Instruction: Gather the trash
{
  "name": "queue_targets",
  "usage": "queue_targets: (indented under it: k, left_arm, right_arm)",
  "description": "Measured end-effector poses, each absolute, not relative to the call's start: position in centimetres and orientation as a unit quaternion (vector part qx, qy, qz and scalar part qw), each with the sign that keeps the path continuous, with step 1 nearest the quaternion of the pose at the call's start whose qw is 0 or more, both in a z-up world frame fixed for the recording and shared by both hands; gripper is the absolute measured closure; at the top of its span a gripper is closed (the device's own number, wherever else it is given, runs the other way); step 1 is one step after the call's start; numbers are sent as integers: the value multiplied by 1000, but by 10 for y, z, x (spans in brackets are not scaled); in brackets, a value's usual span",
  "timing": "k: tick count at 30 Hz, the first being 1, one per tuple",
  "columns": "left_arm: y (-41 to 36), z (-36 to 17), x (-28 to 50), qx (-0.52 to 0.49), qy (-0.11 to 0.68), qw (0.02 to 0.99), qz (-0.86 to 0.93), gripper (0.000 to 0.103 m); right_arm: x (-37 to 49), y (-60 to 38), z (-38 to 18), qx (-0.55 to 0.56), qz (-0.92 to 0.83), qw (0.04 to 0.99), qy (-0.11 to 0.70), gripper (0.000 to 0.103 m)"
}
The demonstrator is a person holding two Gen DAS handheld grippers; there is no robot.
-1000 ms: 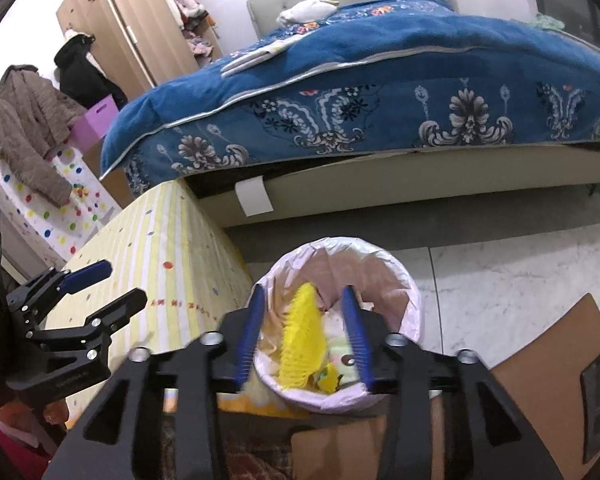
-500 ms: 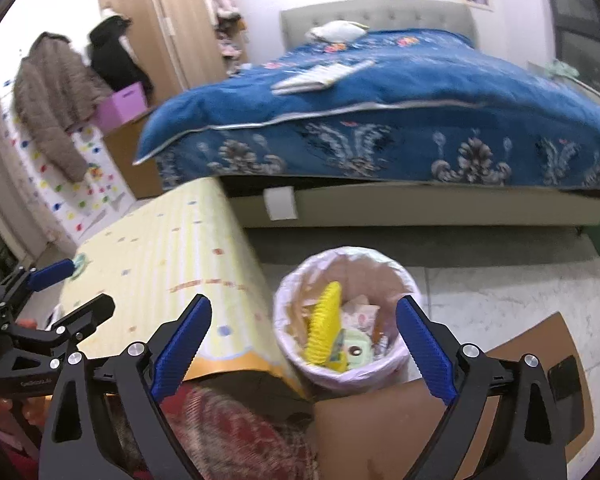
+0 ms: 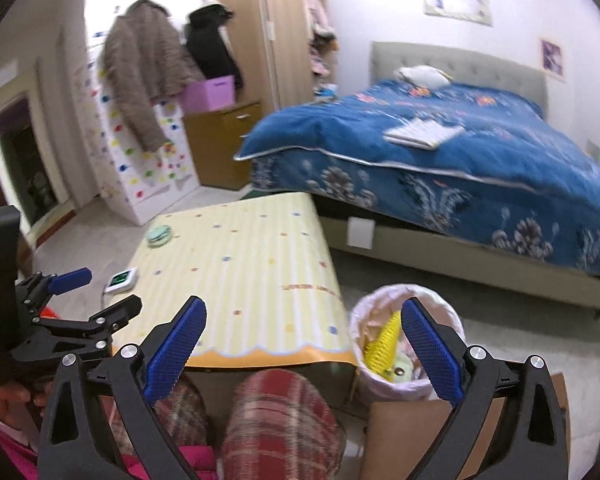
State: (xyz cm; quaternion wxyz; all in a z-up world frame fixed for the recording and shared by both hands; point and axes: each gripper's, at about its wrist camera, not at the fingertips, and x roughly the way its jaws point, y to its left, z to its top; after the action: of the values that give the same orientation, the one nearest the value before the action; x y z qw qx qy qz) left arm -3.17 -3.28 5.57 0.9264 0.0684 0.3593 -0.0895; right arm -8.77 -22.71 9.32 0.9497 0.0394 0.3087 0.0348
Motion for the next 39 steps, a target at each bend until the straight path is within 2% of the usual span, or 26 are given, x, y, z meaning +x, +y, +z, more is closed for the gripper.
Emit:
queue_targets:
  k: [13,39]
  left_arm:
    - [39,60,-54,26,361,932,-7,7]
    - [51,52,-49,16,368,930,-2,7]
  right_arm:
    - [-84,-160,92,-15,117,943,313,7]
    - [-73,-152,81,-19,106,937,334,7]
